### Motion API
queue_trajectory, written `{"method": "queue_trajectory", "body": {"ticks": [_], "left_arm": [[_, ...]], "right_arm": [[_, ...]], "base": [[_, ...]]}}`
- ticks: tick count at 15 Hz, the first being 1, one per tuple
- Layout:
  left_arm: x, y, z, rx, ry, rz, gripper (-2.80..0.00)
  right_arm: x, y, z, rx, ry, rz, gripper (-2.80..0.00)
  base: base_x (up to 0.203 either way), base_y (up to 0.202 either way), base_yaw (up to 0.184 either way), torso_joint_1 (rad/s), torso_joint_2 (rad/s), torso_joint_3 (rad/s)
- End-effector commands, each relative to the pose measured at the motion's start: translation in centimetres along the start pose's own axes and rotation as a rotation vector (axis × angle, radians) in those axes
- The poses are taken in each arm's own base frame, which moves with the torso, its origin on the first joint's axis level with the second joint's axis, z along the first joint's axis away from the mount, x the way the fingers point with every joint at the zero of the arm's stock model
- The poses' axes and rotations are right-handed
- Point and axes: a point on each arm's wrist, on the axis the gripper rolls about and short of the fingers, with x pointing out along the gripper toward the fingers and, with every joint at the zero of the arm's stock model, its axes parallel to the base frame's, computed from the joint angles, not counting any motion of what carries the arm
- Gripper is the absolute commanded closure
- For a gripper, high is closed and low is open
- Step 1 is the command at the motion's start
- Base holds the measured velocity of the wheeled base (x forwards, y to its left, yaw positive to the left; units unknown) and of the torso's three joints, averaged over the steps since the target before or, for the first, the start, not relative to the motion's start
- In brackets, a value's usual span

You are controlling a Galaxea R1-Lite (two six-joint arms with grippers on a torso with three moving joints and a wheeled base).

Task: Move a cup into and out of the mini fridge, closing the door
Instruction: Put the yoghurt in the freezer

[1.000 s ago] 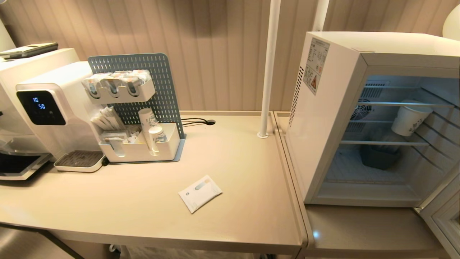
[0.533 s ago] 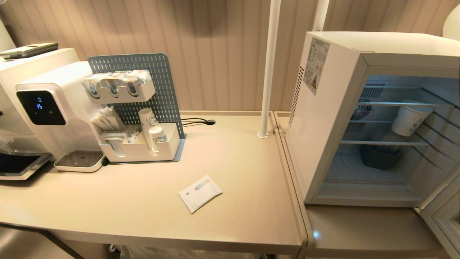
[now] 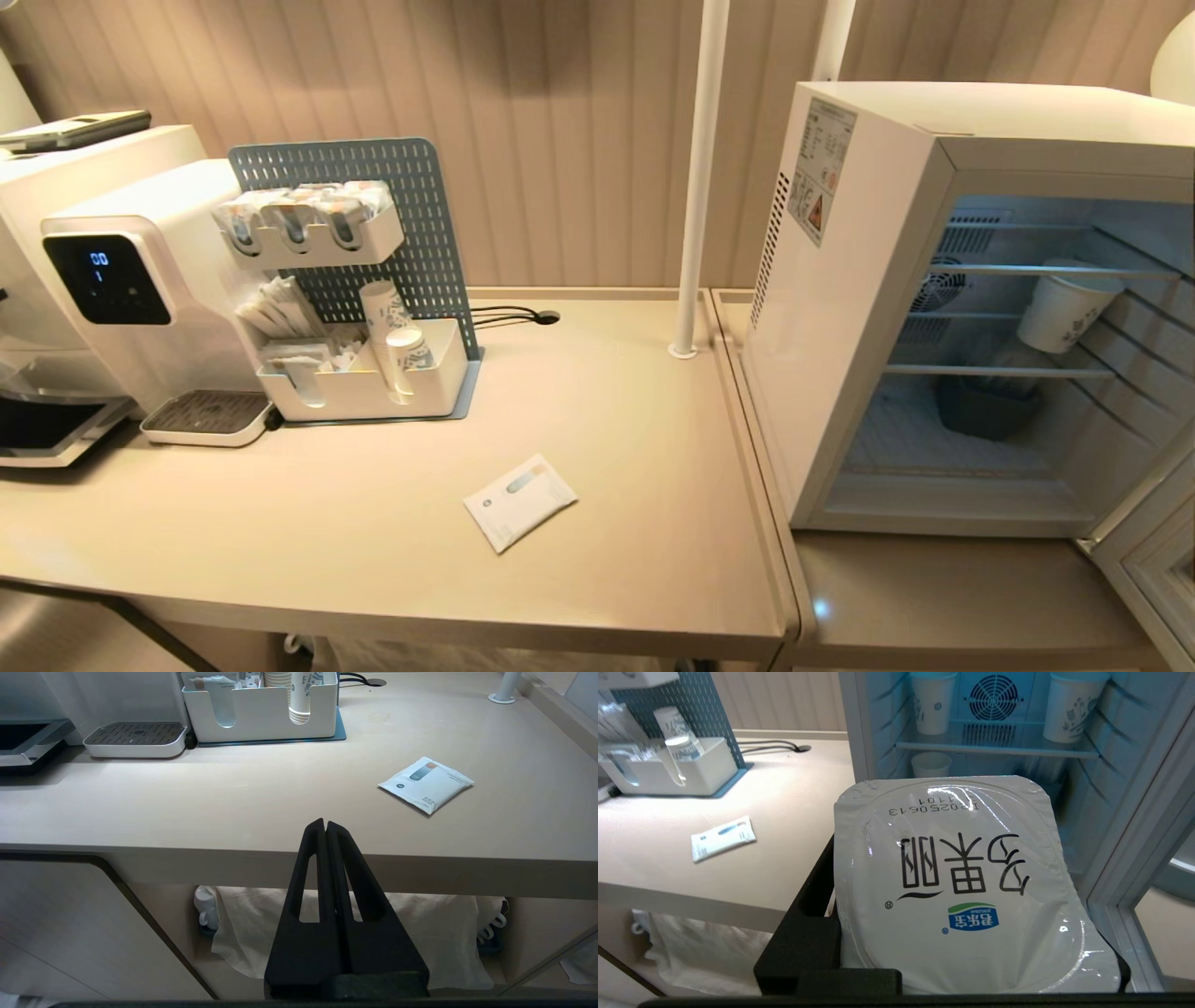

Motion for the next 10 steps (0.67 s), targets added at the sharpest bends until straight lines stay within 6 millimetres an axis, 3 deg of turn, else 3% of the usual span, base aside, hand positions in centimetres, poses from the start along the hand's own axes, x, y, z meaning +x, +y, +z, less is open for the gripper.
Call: {"method": "queue_trajectory", "body": {"ticks": [1,6,10], "left_arm": [[0.0,0.0,0.0,0.000,0.003,0.001,0.00],[0.0,0.0,0.0,-0.003,0.002,0.001,0.00],[0.0,0.0,0.0,-0.006,0.002,0.001,0.00]], "right_arm": [[-0.5,0.0,-2.9,-0.020,-0.037,0.000,0.00],[1.9,-0.6,-7.3,-0.072,-0.123,-0.111,0.00],[1.8,-0.7,-9.4,-0.056,0.098,-0.136,0.00]], "base": [[0.000,0.000,0.000,0.000,0.00,0.000],[0.000,0.000,0.000,0.000,0.00,0.000],[0.000,0.000,0.000,0.000,0.00,0.000]]}}
